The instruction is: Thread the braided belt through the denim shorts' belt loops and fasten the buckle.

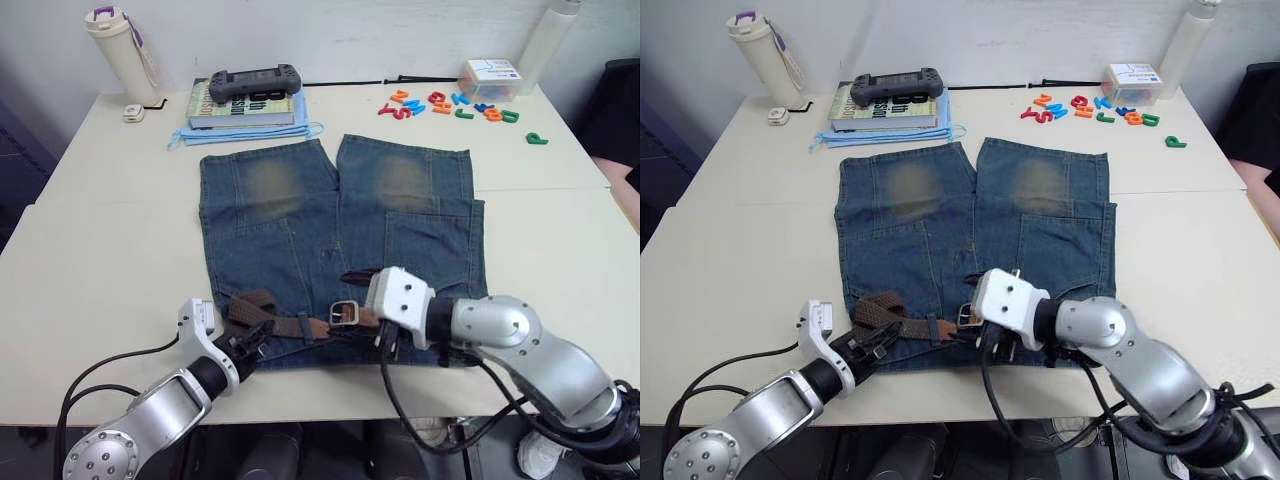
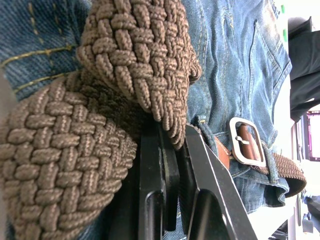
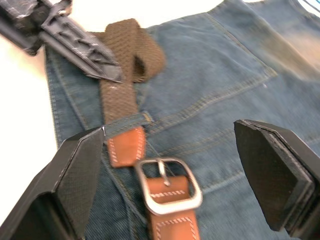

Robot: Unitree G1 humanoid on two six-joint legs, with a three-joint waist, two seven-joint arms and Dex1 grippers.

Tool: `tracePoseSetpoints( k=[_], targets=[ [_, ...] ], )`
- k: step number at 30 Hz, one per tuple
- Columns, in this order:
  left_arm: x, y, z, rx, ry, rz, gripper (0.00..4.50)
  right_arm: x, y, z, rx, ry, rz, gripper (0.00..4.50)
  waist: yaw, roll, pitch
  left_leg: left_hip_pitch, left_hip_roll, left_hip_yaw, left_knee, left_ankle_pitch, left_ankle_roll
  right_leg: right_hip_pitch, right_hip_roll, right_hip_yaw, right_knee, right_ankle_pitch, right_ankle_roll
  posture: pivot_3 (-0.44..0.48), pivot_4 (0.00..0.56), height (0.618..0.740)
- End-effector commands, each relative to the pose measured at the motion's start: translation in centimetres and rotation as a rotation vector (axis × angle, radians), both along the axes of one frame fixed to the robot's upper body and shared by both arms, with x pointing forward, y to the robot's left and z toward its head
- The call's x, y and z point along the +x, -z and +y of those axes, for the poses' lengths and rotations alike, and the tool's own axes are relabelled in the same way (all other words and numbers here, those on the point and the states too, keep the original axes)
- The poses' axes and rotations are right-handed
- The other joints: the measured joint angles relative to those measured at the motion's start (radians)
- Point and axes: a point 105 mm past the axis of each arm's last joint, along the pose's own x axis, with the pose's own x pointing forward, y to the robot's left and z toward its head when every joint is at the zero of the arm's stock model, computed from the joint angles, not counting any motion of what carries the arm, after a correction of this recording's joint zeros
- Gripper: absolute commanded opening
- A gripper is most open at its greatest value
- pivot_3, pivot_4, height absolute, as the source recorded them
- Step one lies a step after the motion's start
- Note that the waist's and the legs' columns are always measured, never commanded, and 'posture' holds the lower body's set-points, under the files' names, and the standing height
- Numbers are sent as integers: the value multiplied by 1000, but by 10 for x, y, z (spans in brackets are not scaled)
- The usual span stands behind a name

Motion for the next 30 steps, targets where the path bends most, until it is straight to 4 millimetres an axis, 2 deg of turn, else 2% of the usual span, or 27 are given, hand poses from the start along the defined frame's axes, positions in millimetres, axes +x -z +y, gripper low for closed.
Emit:
tracePoseSetpoints(
  k=[1, 6, 11, 14, 19, 30],
  targets=[
    [-1, 0, -2, 1, 25, 0, 0, -9, 2, 10, 11, -50, -31, 4438, 0, 0, 0, 0, 0, 0, 0, 0, 0, 0, 0, 0, 0, 0, 0, 0, 150, 730],
    [1, 1, -3, 43, 59, -24, 0, -9, 4, 20, 70, -60, 86, 4438, -1, 0, 0, 7, 0, 3, -1, 0, 0, 5, 1, 3, 1, 0, 0, 0, 150, 730],
    [2, 1, -3, 65, 67, -41, 0, 3, -3, 16, 123, -51, 304, 4438, -1, 0, 0, 8, 1, 5, -2, 0, 0, 5, 2, 6, 1, 1, -1, 0, 150, 730],
    [4, 1, -1, 77, 67, -51, 0, -1, -4, 14, 99, -112, 419, 4438, -1, 0, 0, 8, 3, 6, -2, 0, 0, 5, 4, 7, 1, 2, -2, 0, 150, 730],
    [6, 1, -1, 76, 60, -56, 0, -1, 8, 13, 45, -137, 519, 4438, -1, 0, 0, 8, 10, 7, -2, -3, -3, 4, 11, 8, -1, 2, -4, 0, 150, 730],
    [7, -1, 0, 76, 43, -67, 0, 7, 31, 21, 7, -117, 641, 4438, -3, 0, 0, 9, 11, 10, -1, -3, -4, 3, 13, 10, -1, 4, -5, 0, 150, 730]
  ],
)
